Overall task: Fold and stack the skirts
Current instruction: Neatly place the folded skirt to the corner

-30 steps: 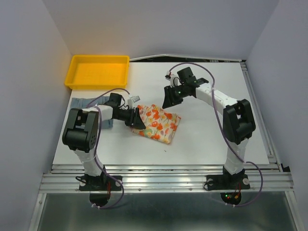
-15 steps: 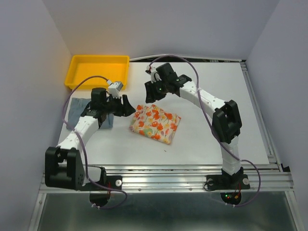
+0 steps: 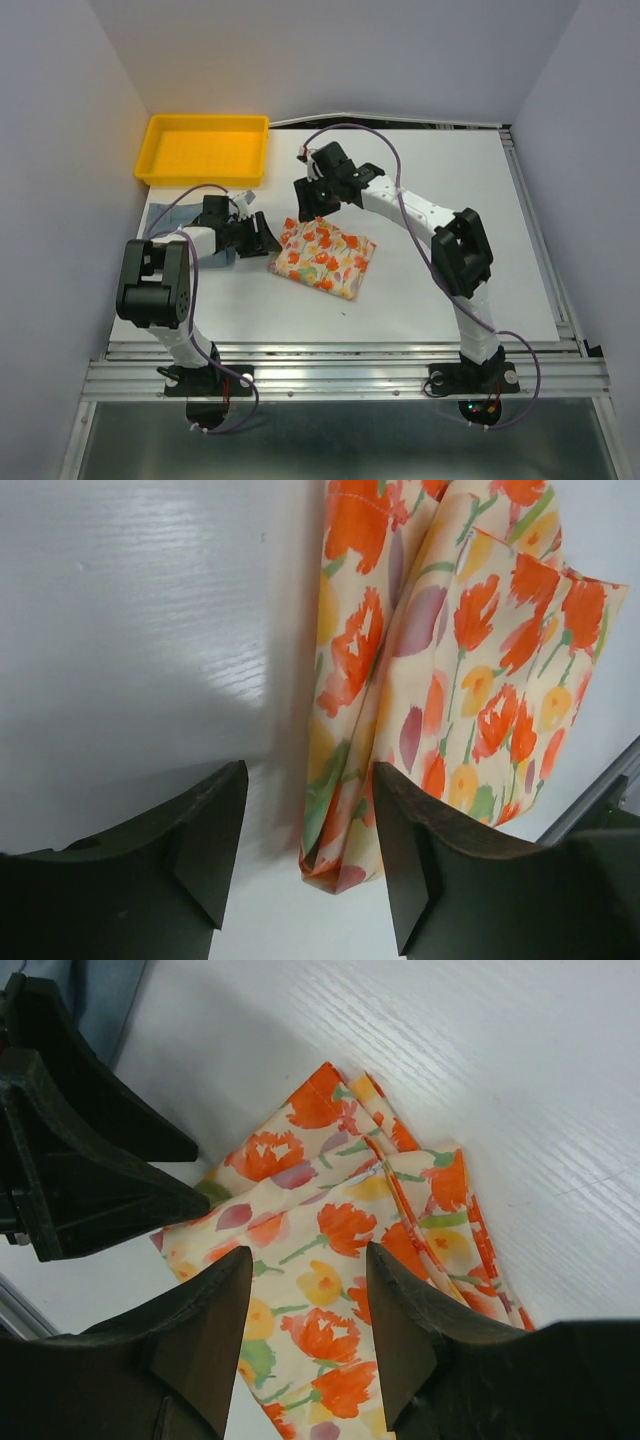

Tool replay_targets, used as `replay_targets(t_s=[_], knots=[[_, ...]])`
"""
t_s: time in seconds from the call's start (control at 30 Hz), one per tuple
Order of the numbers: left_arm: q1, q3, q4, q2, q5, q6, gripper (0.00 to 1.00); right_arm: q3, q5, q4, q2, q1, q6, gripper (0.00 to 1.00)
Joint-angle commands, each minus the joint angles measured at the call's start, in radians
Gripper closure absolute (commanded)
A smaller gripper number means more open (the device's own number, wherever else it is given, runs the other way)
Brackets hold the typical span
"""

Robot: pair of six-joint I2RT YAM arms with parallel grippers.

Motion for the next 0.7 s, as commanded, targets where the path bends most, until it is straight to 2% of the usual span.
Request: replay_targets(t_s=[0.0,0.23,0.3,0.33,0.43,0.67], knots=[[0.006,-0.014,0.058,0.034,0.081,-0.008,0.33,0.064,0.001,0.012,0.019,0.026,-0.003,0.45],[0.011,-0.095,0.127,-0.026,0.116,-0.013,0.30,0.192,0.104,-0.013,0.134,0.070,0.012,0.47],[-0.007,-0.103,0.137,-0.025,0.122,-0.007,0.35,0.206,0.124,-0.016,0.149,0.082,0.021,0.48],[-0.011,-0.107,0.160,-0.020,0.136,-0.007,0.43,0.213,0.129,-0.018,0.155,0.082,0.023,0.48],[-0.026,-0.122,0.194,-0.017,0.170,-0.005,0.56,0.222,0.132,-0.016,0.180,0.092,0.029,0.47],[-0.069,-0.135,0.217,-0.026,0.131,0.013,0.57,0.257,0.141,-0.019,0.244,0.101,0.047,0.40]])
